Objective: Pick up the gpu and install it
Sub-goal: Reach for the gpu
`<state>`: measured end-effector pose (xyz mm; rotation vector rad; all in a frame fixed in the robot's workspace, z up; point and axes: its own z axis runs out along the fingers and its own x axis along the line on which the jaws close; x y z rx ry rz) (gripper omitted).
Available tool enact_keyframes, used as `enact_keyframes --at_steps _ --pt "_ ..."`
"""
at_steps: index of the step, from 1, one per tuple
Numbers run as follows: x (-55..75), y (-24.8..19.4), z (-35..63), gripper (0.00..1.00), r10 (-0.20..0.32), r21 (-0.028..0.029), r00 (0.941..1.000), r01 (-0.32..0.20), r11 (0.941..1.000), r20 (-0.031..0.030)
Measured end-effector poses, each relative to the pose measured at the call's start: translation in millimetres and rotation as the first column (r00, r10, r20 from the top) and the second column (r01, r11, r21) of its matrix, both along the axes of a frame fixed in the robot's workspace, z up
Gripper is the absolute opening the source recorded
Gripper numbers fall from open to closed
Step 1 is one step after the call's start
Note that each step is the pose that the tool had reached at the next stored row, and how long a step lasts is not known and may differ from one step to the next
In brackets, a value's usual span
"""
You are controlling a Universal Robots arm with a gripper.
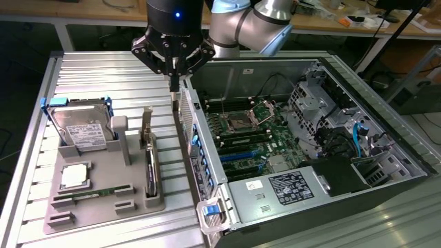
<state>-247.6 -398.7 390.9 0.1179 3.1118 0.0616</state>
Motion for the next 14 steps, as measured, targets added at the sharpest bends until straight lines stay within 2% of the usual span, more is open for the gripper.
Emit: enact_keyframes --at_steps 14 --pt "-12.7 0.0 0.0 0.11 0.000 0.0002 1.0000 0.000 1.0000 0.0001"
